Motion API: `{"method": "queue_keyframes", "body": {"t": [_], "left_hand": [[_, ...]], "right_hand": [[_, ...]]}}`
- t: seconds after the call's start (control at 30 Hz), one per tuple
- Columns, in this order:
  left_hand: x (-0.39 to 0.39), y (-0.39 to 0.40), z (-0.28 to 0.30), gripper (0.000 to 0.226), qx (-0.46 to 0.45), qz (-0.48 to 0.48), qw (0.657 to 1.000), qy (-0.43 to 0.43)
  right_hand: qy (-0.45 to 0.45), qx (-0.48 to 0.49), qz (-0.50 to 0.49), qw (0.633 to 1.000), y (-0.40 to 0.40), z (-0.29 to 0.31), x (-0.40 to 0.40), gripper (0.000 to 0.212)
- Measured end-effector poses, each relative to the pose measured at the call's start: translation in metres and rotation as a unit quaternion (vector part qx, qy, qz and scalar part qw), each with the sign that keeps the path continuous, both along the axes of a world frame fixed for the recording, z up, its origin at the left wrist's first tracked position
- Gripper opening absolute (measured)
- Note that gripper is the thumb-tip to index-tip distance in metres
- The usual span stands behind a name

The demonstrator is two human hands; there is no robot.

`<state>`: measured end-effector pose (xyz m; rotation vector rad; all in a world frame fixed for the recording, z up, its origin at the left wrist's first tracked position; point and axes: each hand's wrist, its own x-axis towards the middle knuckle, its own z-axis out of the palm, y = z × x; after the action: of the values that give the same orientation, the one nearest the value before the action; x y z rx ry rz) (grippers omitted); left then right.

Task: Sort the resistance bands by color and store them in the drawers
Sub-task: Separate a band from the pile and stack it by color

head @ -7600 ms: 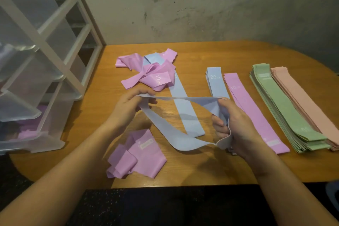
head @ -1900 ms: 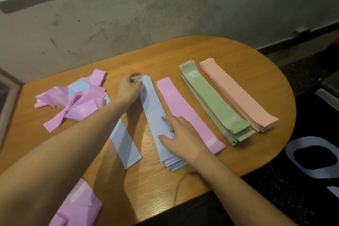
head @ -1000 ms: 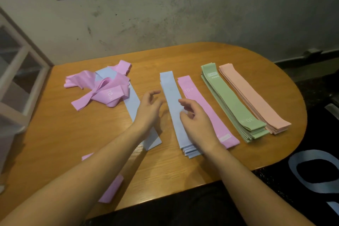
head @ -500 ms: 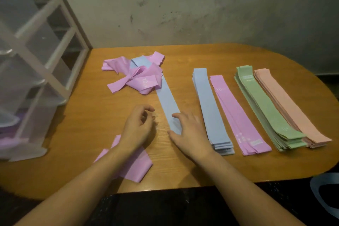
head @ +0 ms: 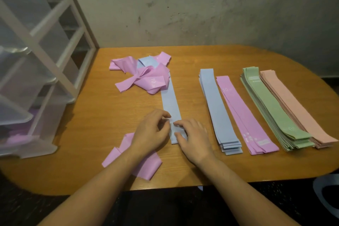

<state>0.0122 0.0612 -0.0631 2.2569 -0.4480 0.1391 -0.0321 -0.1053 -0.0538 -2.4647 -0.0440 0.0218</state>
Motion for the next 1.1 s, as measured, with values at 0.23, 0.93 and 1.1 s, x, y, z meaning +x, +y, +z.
{"method": "queue_keyframes", "body": {"t": [0.23, 0.93, 1.1], "left_hand": [[-0.002, -0.002, -0.003, 0.023, 0.089, -0.053, 0.993, -0.056], [-0.01, 0.002, 0.001, 0.017, 0.06, 0.02, 0.982, -0.176], [-0.008, 0.005, 0.004, 0.031, 0.082, 0.022, 0.98, -0.18]], "right_hand": [[-0.022, 0.08, -0.027, 0.996, -0.001, -0.001, 0.0, 0.017], [-0.027, 0.361, -0.033, 0.932, -0.002, -0.002, -0.007, 0.017], [-0.059, 0.399, -0.037, 0.914, -0.006, 0.01, -0.01, 0.03]]}}
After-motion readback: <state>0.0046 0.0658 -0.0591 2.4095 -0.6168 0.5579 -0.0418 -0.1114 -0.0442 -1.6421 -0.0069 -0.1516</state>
